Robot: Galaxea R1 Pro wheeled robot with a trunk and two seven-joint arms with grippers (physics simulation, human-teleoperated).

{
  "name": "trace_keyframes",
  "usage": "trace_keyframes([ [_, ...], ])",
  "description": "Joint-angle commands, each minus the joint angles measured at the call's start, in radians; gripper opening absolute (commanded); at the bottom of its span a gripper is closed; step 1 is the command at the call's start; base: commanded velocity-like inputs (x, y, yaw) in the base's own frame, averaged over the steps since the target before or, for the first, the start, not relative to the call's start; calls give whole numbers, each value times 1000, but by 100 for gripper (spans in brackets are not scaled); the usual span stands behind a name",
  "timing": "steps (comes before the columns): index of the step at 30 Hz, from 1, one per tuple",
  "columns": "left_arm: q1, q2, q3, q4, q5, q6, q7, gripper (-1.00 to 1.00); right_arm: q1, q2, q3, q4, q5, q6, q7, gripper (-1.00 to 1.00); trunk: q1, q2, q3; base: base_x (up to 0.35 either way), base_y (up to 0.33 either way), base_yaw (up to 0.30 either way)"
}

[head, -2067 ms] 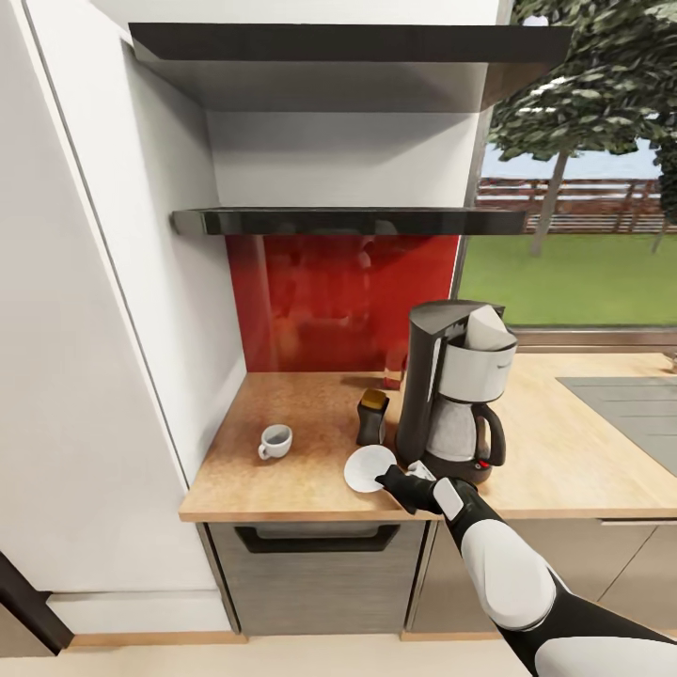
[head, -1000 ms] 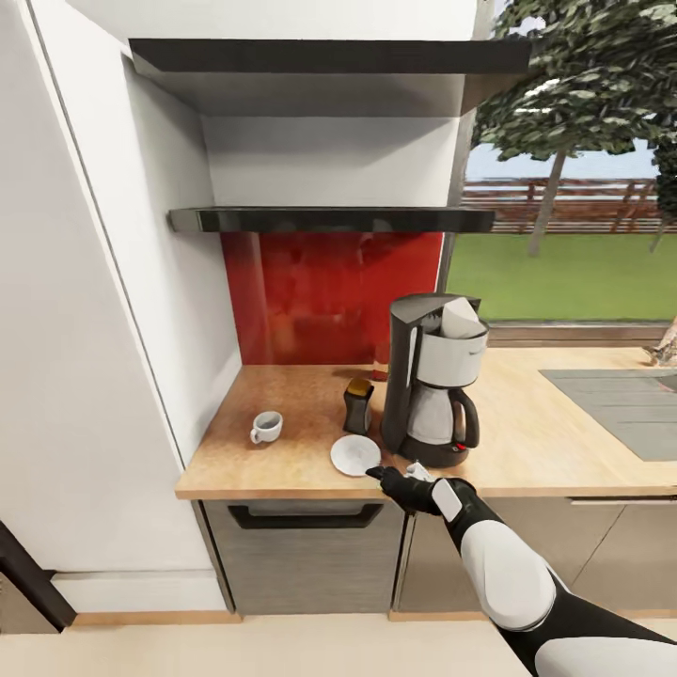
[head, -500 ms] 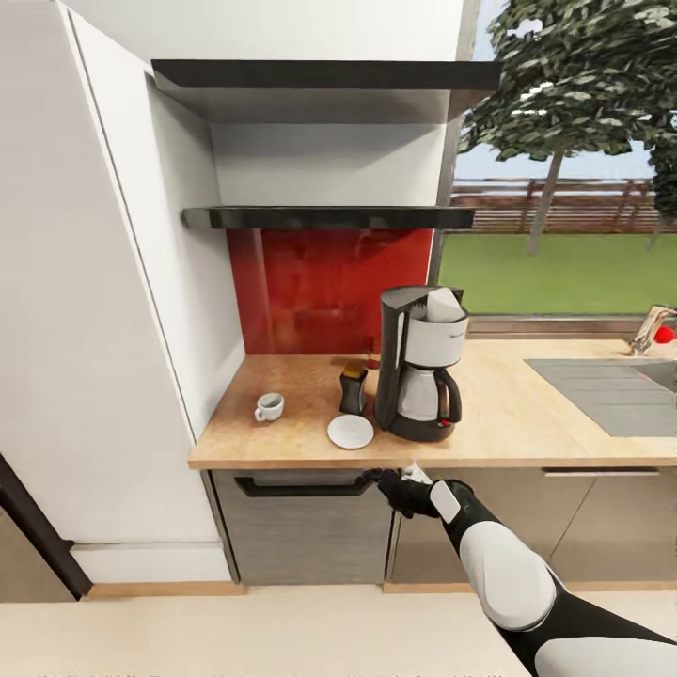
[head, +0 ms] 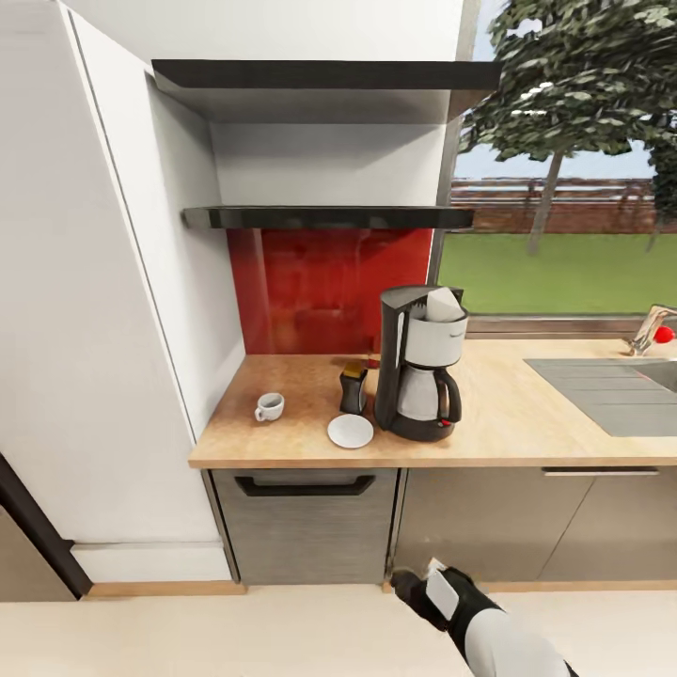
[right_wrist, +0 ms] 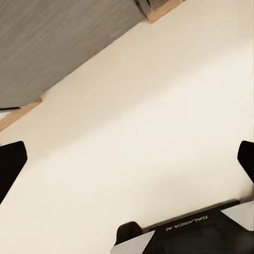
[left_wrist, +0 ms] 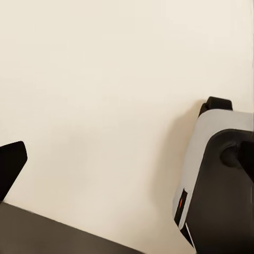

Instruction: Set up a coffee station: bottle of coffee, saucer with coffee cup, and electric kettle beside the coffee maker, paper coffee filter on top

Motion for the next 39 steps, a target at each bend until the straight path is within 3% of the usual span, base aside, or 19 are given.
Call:
trace_keyframes([
  [1, 0, -4, -17, -2, 10, 5, 5, 100, 27, 1, -6, -3, 46, -23, -17, 100, 0, -2, -2, 0, 0, 0],
  [7, 0, -16, -83, -2, 10, -20, 5, 100, 137, -3, -6, 0, 217, -76, -67, 100, 0, -2, -2, 0, 0, 0],
  [10, 0, -18, -116, -1, 10, -68, 5, 100, 188, -33, -5, 2, 295, -83, -71, 100, 0, -2, -2, 0, 0, 0],
  [15, 0, -23, -143, -1, 9, -93, 5, 100, 257, -84, -5, 19, 427, -119, -61, 100, 0, -2, -2, 0, 0, 0],
  [19, 0, -26, -148, -2, 9, -102, 3, 100, 278, -94, -5, 87, 507, -147, -38, 100, 0, -2, -2, 0, 0, 0],
  [24, 0, -26, -148, -2, 9, -136, 3, 100, 282, -95, -5, 106, 535, -154, -36, 100, 0, -2, -2, 0, 0, 0],
  [34, -3, -25, -148, 0, 9, -176, 3, 100, 283, -89, -9, 112, 534, -156, -37, 100, 0, -2, -2, 0, 0, 0],
  [39, -2, -26, -143, 67, 15, -187, 2, 100, 283, -88, -10, 114, 534, -156, -38, 100, 0, -2, -2, 0, 0, -16],
])
